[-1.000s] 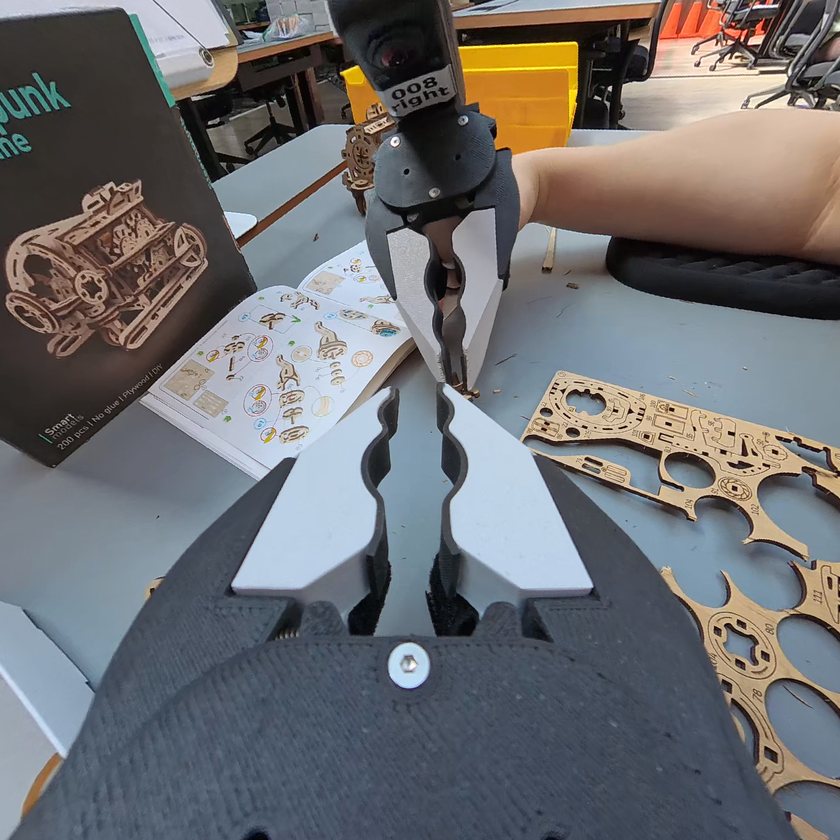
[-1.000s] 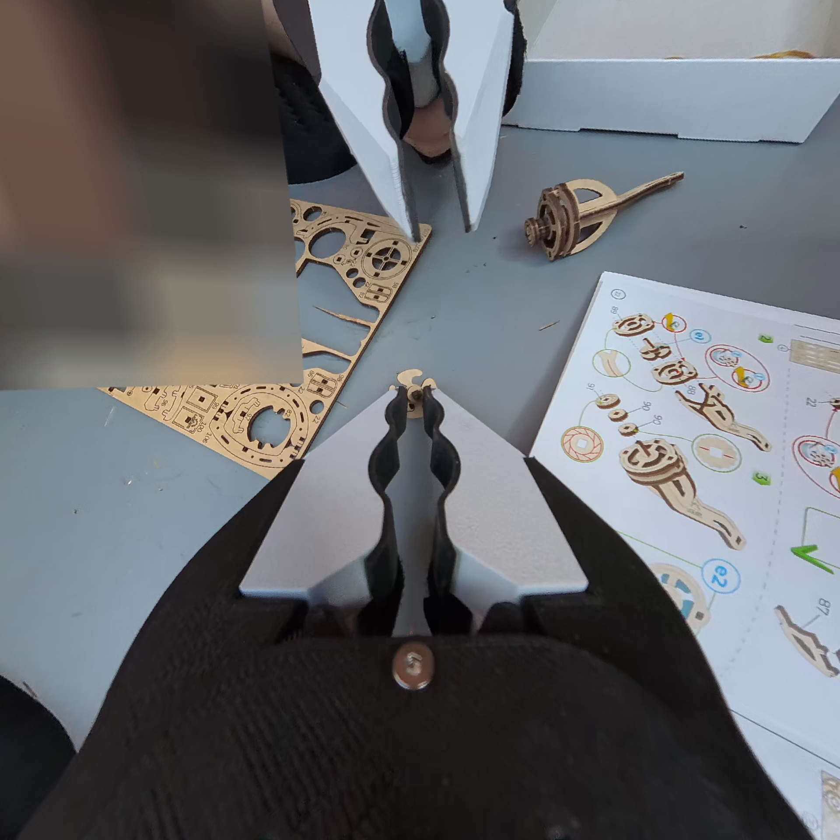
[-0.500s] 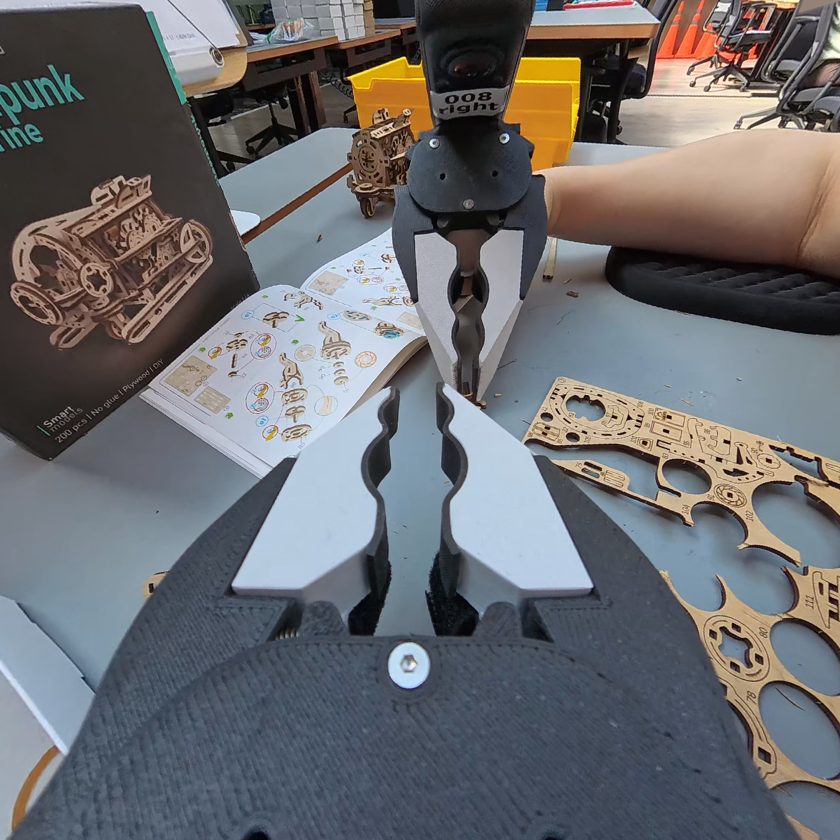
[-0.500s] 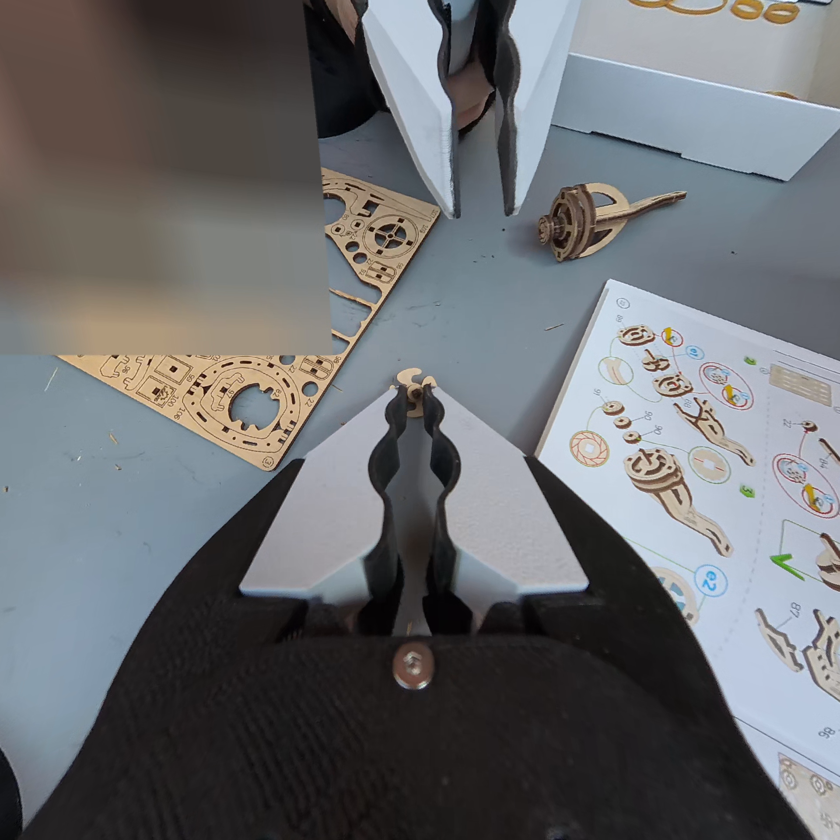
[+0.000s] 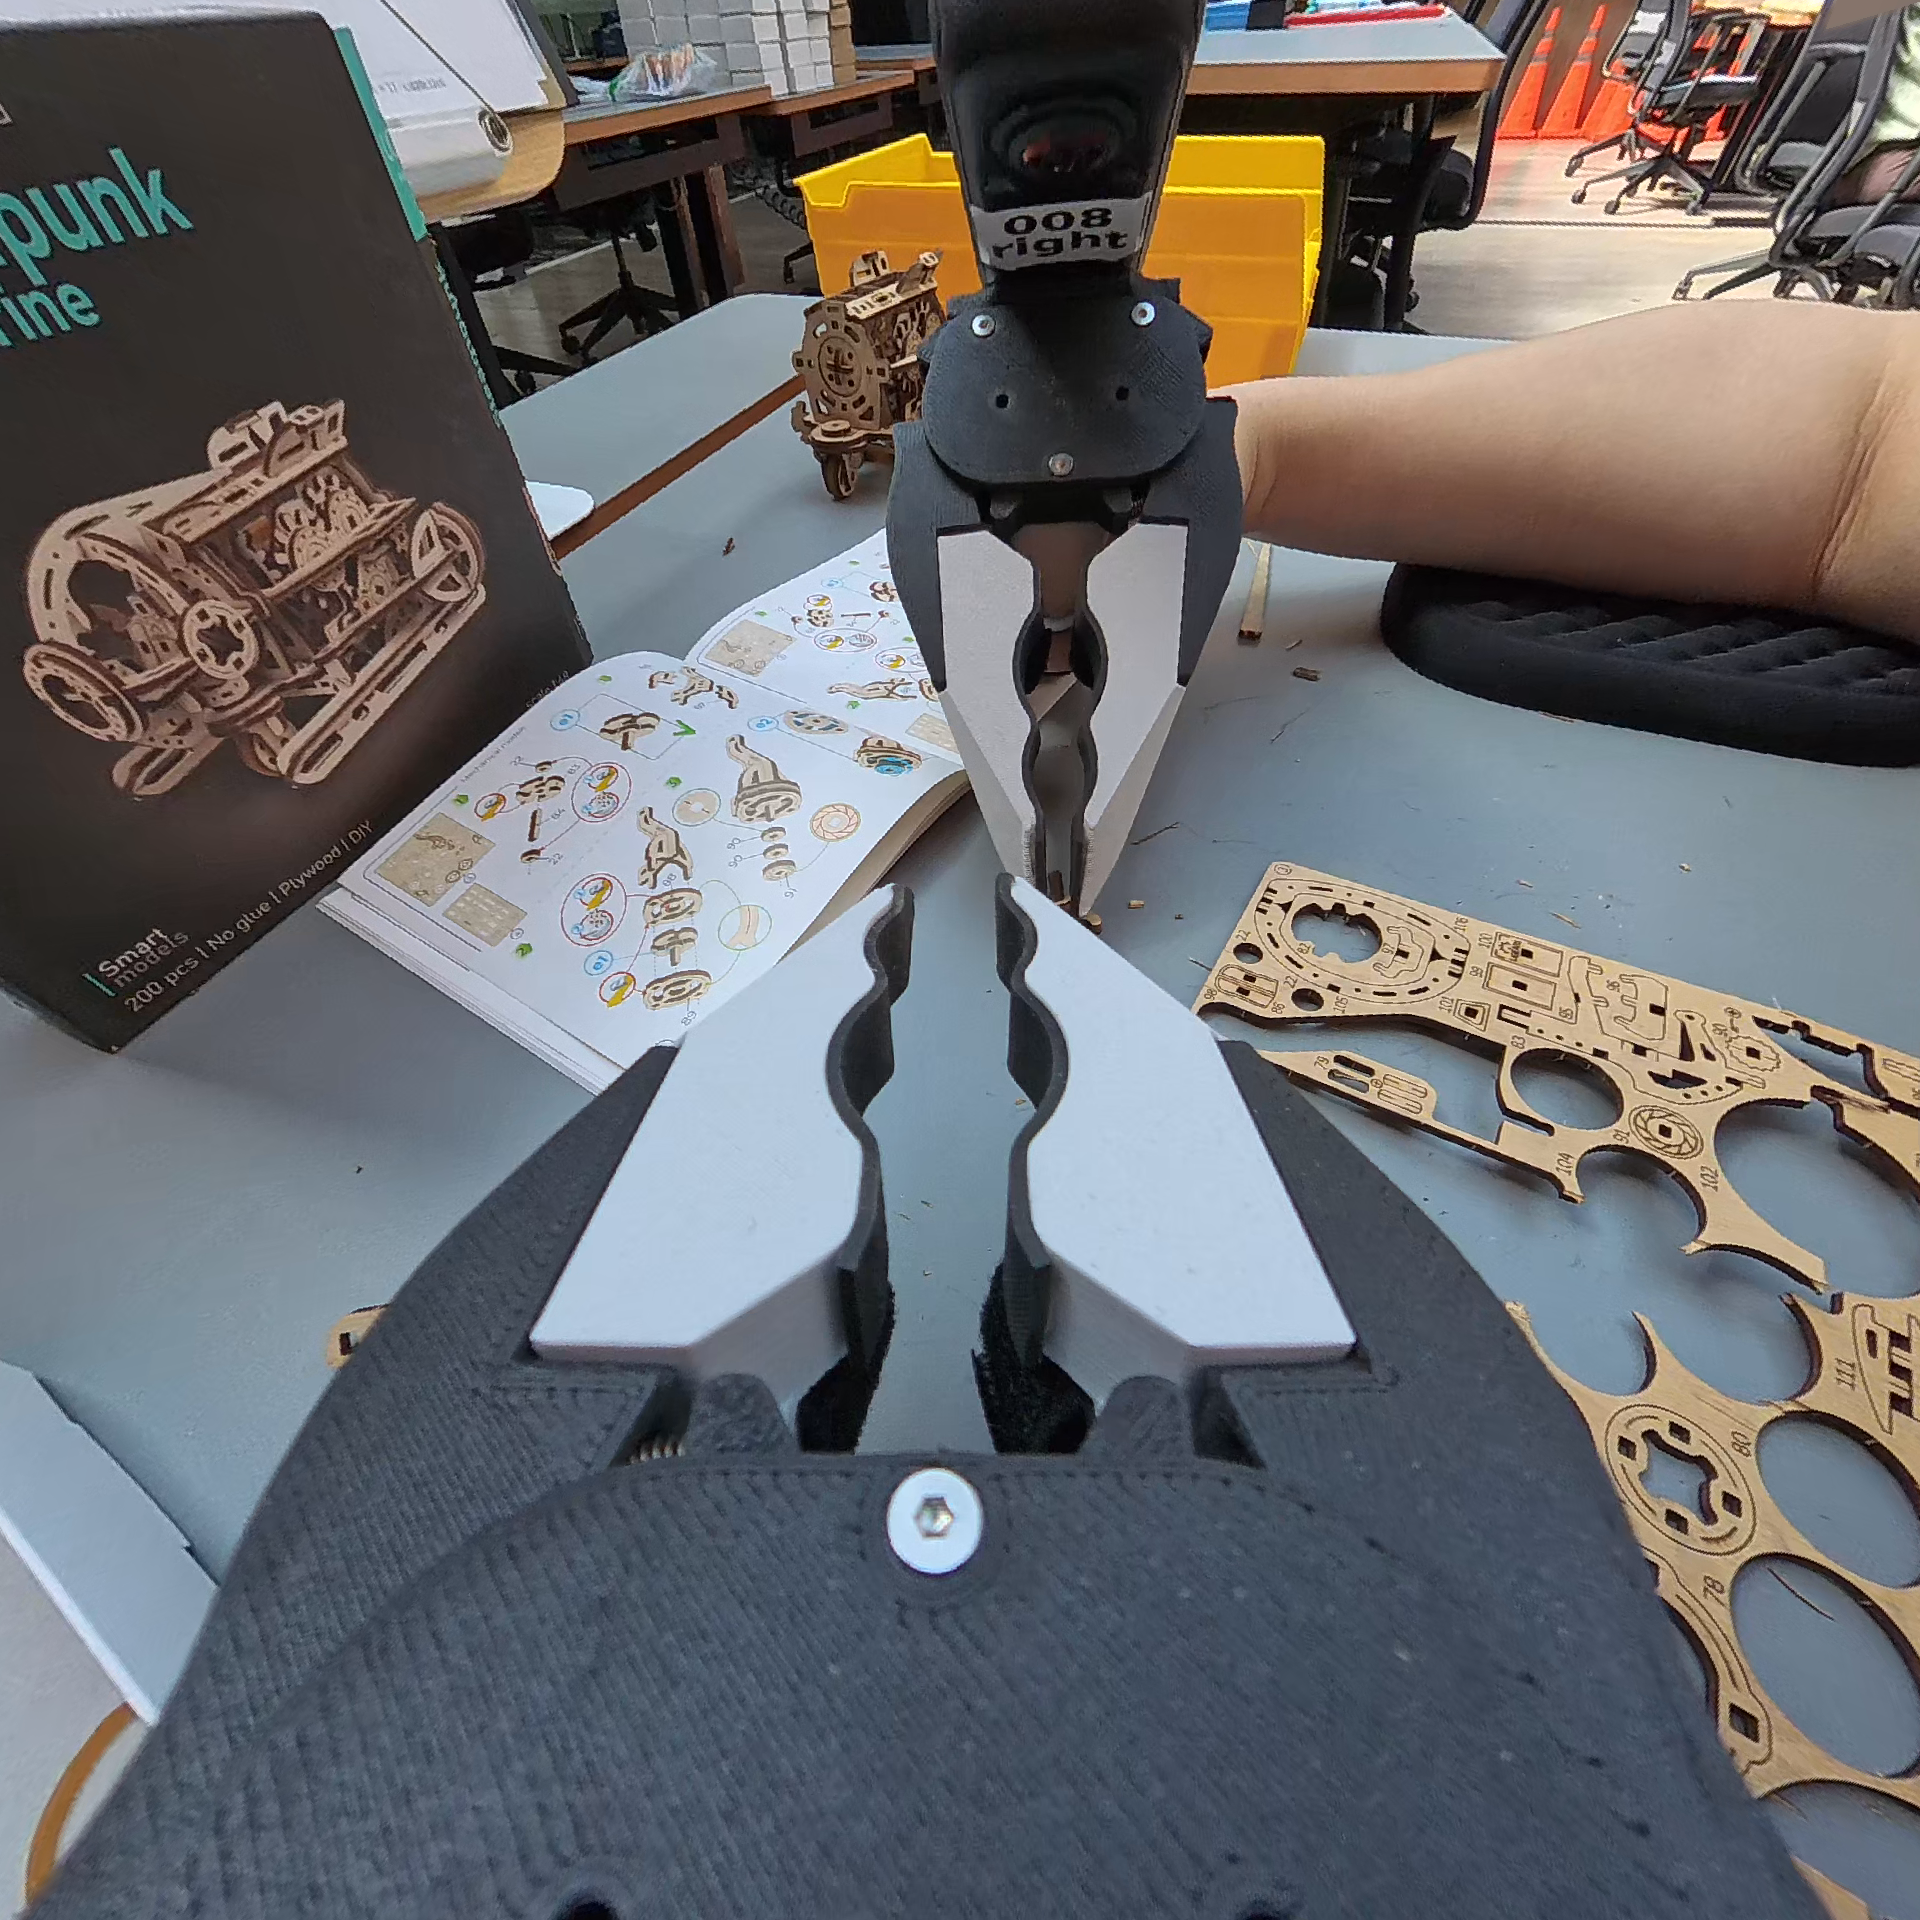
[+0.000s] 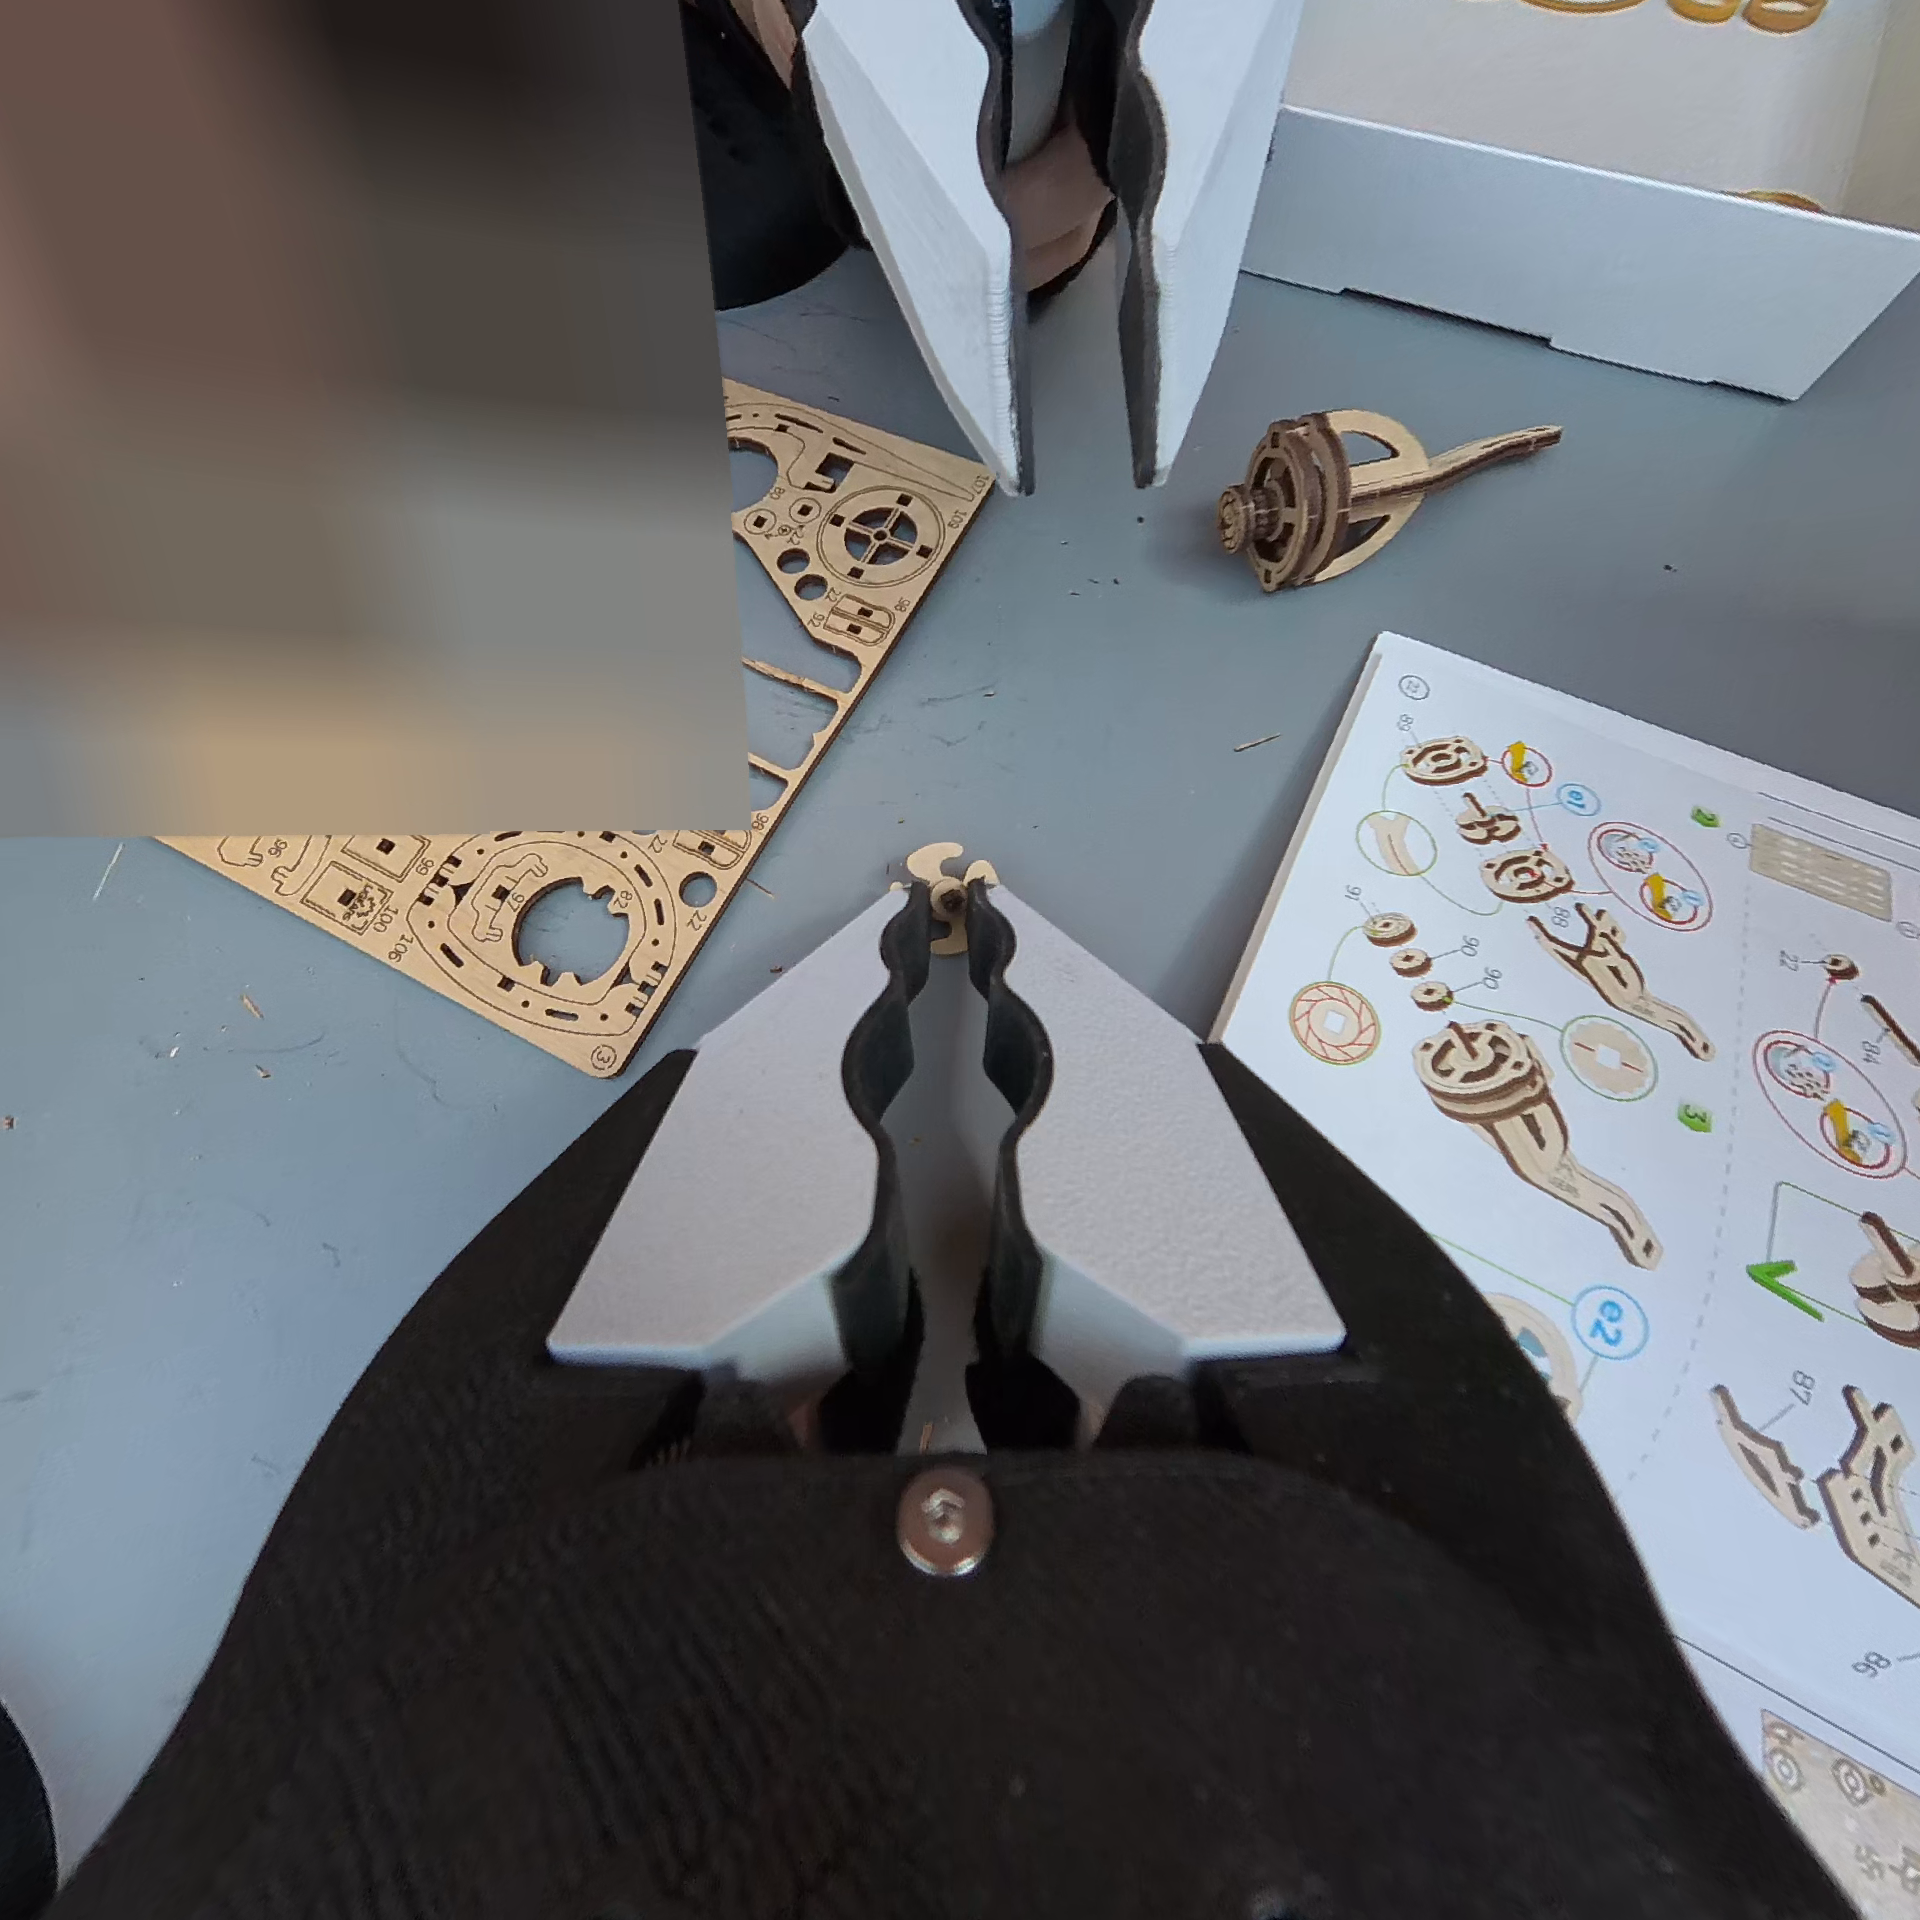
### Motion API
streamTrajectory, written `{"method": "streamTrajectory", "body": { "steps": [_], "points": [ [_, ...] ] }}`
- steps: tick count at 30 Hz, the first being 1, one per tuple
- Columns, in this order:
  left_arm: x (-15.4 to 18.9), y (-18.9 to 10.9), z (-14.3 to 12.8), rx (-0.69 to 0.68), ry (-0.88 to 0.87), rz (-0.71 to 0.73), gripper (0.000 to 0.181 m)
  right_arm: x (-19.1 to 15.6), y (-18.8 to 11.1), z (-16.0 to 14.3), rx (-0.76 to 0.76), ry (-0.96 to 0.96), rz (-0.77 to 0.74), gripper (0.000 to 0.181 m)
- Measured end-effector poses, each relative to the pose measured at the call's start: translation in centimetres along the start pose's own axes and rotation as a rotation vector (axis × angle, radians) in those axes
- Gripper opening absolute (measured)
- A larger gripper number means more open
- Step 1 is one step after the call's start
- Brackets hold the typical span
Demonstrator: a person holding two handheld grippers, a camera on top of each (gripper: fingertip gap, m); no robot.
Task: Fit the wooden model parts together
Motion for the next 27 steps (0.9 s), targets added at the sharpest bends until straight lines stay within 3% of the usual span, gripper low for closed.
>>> {"method": "streamTrajectory", "body": {
  "steps": [16, 27],
  "points": [
    [0.01, 0.02, -0.01, -0.002, 0.000, -0.001, 0.014, -0.17, -0.02, 0.24, -0.072, -0.060, -0.030, 0.006],
    [0.12, 0.17, -0.11, -0.016, 0.013, 0.001, 0.014, -0.30, 0.03, 0.97, -0.273, -0.124, -0.091, 0.005]
  ]
}}
Point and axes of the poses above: each gripper's, where its closed fingertips meet, y out along the fingers, z out of its top, x = y × z across the jaws, the point moved 4 cm from there along -y, back along the fingers, and after that the axes turned 12 degrees about -x, right-handed, at the moved point
